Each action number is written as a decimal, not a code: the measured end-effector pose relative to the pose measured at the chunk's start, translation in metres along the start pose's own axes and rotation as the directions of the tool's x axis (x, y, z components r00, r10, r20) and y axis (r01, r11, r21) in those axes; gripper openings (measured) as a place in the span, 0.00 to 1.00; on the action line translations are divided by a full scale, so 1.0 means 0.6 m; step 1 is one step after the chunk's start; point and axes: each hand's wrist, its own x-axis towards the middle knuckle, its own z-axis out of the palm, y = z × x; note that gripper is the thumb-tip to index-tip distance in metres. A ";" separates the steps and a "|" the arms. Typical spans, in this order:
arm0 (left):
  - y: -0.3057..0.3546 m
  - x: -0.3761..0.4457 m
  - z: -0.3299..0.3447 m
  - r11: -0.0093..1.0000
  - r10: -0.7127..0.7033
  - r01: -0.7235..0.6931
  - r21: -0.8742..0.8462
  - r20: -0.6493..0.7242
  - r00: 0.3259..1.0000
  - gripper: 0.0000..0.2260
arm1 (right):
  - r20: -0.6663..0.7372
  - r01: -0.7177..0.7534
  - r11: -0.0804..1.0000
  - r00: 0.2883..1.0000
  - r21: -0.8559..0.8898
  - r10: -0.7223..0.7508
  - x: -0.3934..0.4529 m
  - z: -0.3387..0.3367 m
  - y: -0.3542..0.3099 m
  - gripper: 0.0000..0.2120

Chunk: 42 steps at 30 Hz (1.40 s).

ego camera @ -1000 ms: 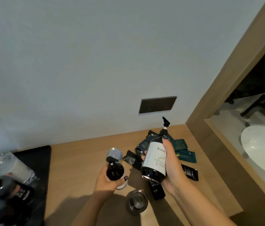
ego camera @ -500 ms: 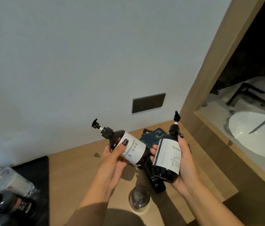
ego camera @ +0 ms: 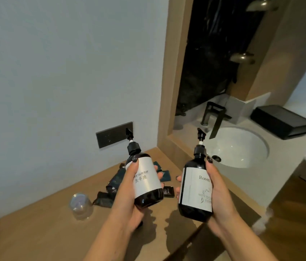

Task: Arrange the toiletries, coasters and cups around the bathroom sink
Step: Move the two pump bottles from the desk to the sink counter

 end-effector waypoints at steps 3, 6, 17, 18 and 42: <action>-0.060 -0.008 0.058 1.000 -0.028 0.028 0.004 0.042 0.999 0.20 | -0.042 0.044 0.999 0.998 -0.005 -0.045 -0.034 -0.072 -0.039 0.33; -0.128 -0.015 0.116 0.999 -0.053 0.053 0.000 0.087 0.995 0.26 | -0.083 0.053 0.999 0.995 0.007 -0.053 -0.068 -0.146 -0.080 0.31; -0.320 -0.030 0.276 0.990 -0.139 0.138 0.020 0.127 0.982 0.22 | -0.225 0.124 0.991 0.968 0.052 -0.109 -0.150 -0.378 -0.194 0.31; -0.331 -0.024 0.288 0.990 -0.139 0.136 0.037 0.127 0.982 0.21 | -0.231 0.129 0.990 0.966 0.064 -0.111 -0.153 -0.394 -0.202 0.30; -0.467 0.320 0.506 0.952 -0.174 0.142 0.271 0.097 0.980 0.24 | -0.409 0.052 0.995 0.912 0.083 -0.014 0.111 -0.603 -0.370 0.29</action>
